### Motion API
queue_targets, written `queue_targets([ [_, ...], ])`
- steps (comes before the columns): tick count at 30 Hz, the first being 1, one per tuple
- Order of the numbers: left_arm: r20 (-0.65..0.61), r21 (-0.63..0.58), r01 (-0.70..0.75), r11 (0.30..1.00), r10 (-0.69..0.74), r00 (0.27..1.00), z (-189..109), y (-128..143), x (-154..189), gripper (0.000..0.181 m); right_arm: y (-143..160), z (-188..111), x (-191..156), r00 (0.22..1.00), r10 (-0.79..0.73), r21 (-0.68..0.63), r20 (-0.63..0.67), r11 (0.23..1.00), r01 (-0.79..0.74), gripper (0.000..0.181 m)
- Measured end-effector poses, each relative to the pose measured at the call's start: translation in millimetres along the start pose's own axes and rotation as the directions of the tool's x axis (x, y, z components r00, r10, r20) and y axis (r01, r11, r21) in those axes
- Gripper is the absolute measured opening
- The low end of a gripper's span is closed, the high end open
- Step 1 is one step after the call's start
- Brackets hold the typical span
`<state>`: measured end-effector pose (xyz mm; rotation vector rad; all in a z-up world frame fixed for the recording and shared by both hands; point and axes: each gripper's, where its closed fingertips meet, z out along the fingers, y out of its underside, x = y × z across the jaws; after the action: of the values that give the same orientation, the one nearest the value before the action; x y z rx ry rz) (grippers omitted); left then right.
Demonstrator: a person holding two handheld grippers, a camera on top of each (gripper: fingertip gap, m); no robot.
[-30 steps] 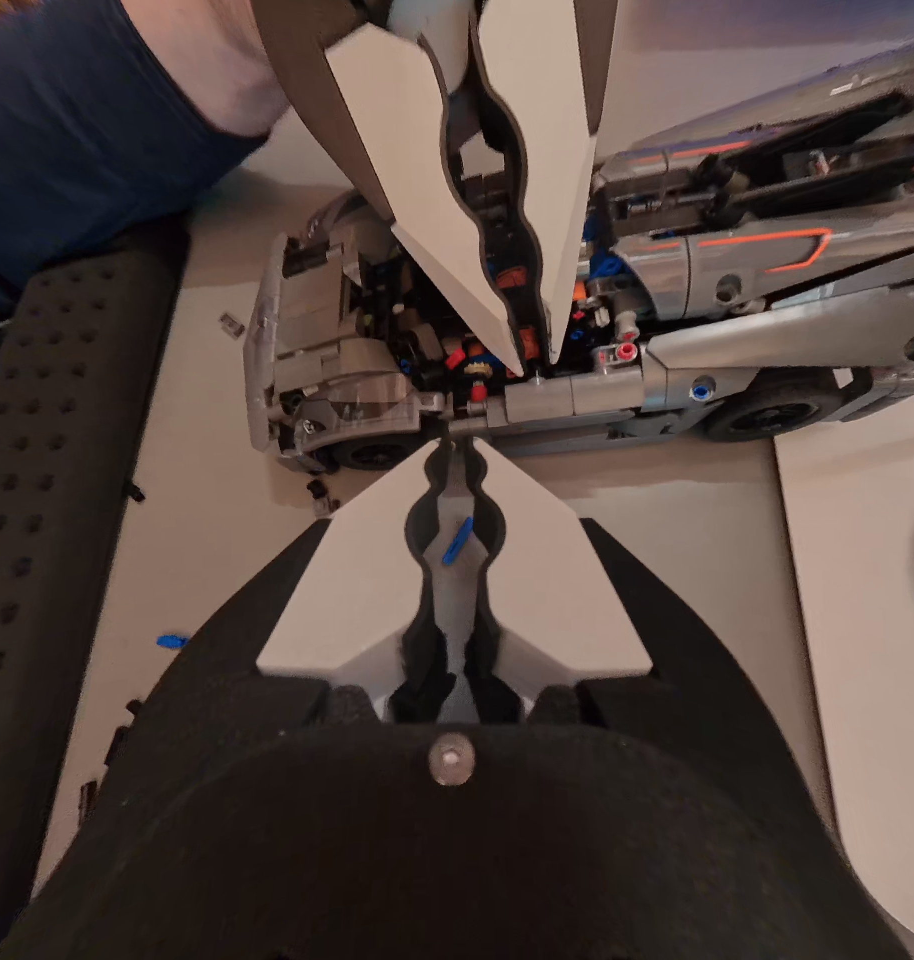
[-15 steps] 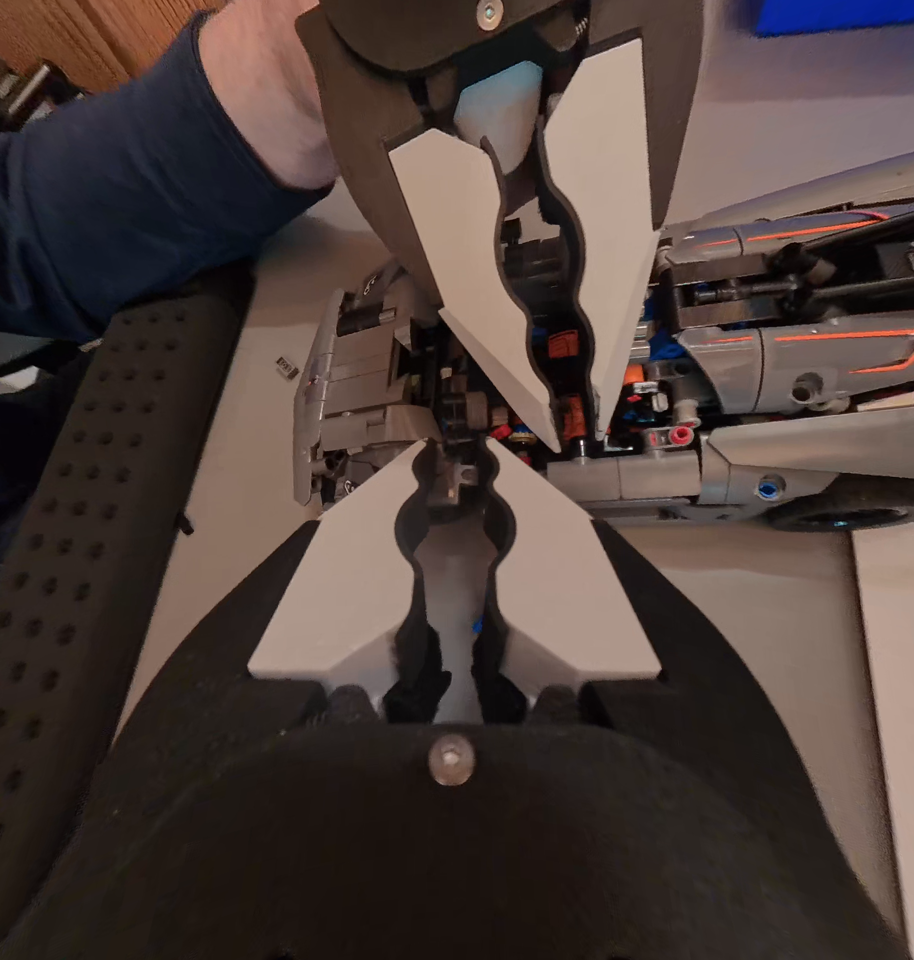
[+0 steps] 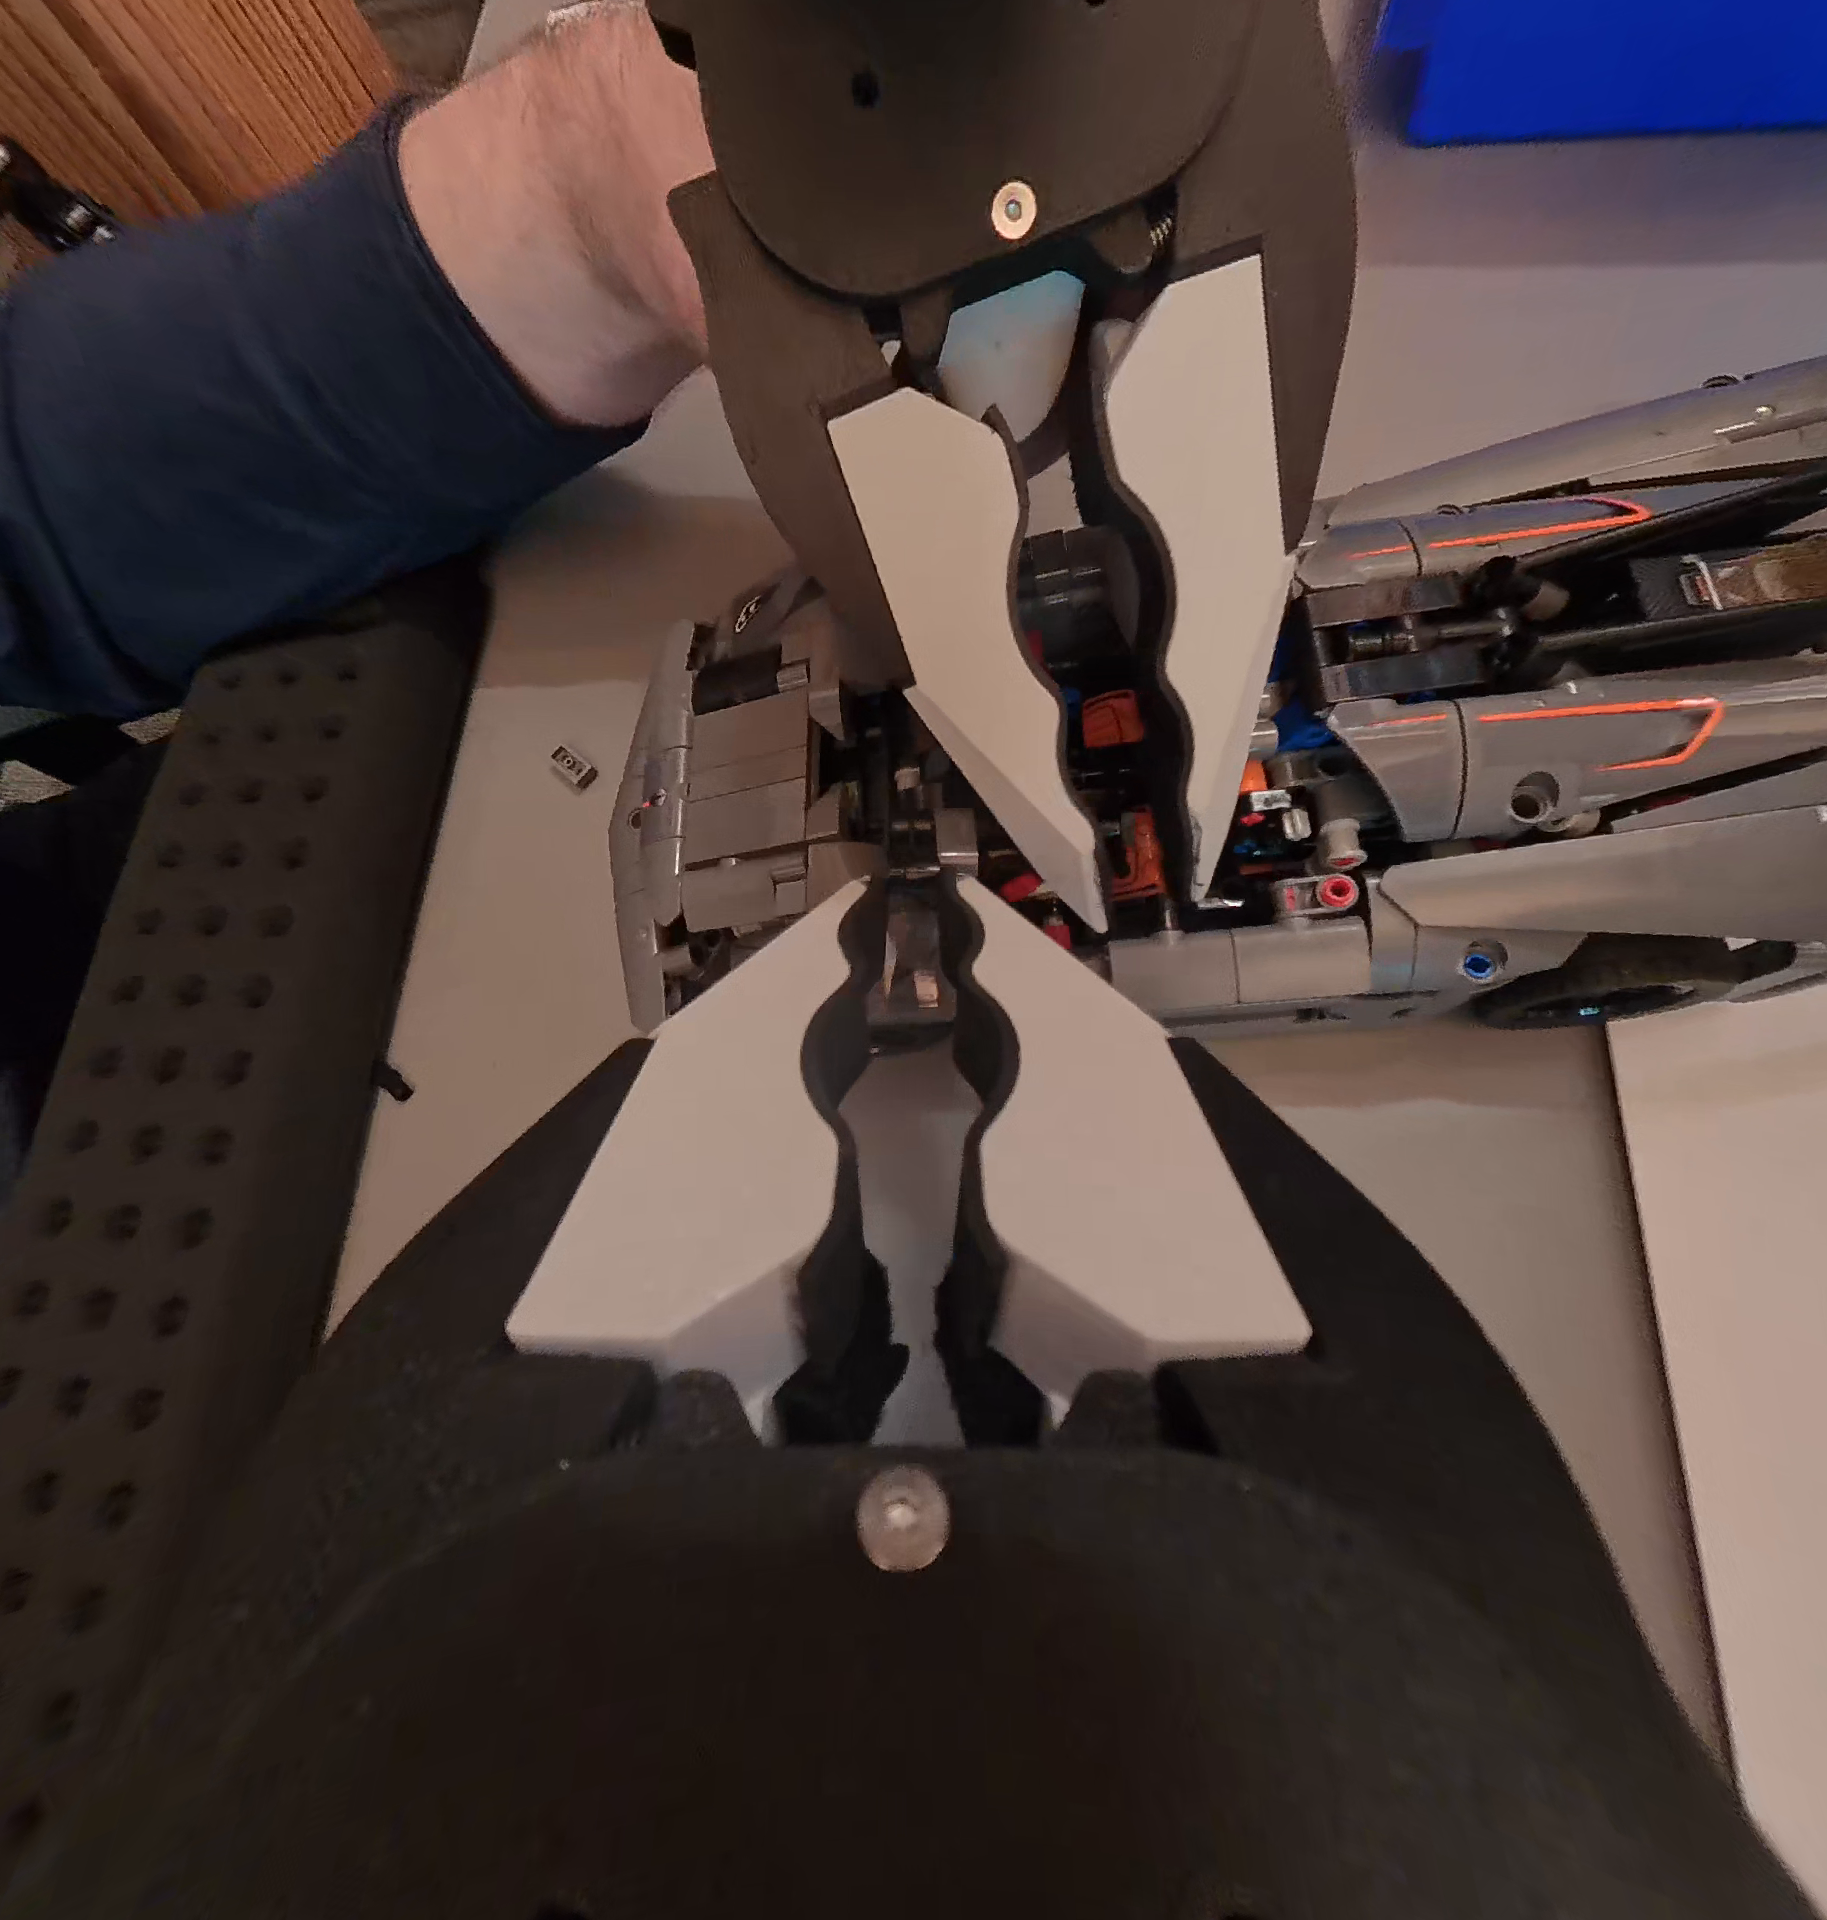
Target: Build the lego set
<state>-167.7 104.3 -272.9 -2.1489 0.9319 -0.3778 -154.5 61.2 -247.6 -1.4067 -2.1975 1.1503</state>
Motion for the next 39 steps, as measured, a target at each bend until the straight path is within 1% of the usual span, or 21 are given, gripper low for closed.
queue_targets([
  [8, 0.0, -0.003, 0.006, 1.0, -0.006, 1.0, 0, 1, 0, 0.011, 15, -10, 12, 0.992, 0.083, 0.015, -0.097, 0.997, -0.082, 0.007],
  [12, -0.009, 0.009, 0.017, 1.0, -0.017, 1.0, -1, 1, 0, 0.011, 20, -16, 16, 0.984, 0.127, 0.052, -0.129, 0.991, -0.121, 0.007],
  [17, -0.018, 0.015, 0.027, 1.0, -0.027, 0.999, -1, 1, 0, 0.01, 30, -18, 20, 0.975, 0.133, 0.038, -0.178, 0.991, -0.128, 0.007],
  [22, -0.023, 0.021, 0.033, 0.999, -0.033, 0.999, -2, 1, 0, 0.01, 24, -17, 21, 0.971, 0.126, 0.07, -0.202, 0.991, -0.114, 0.007],
  [25, -0.031, 0.025, 0.037, 0.999, -0.036, 0.999, -2, 1, 1, 0.011, 21, -13, 15, 0.98, 0.117, 0.073, -0.159, 0.992, -0.107, 0.007],
  [29, -0.035, 0.027, 0.036, 0.999, -0.035, 0.999, -2, 0, 1, 0.012, 22, -9, 14, 0.983, 0.119, 0.063, -0.143, 0.992, -0.111, 0.007],
  [38, -0.053, 0.031, 0.041, 0.999, -0.04, 0.998, -2, 0, 4, 0.017, 26, -9, 17, 0.98, 0.139, 0.031, -0.141, 0.99, -0.136, 0.007],
  [39, -0.068, 0.034, 0.047, 0.998, -0.045, 0.997, -3, 0, 6, 0.022, 26, -9, 17, 0.98, 0.141, 0.027, -0.138, 0.99, -0.139, 0.007],
])
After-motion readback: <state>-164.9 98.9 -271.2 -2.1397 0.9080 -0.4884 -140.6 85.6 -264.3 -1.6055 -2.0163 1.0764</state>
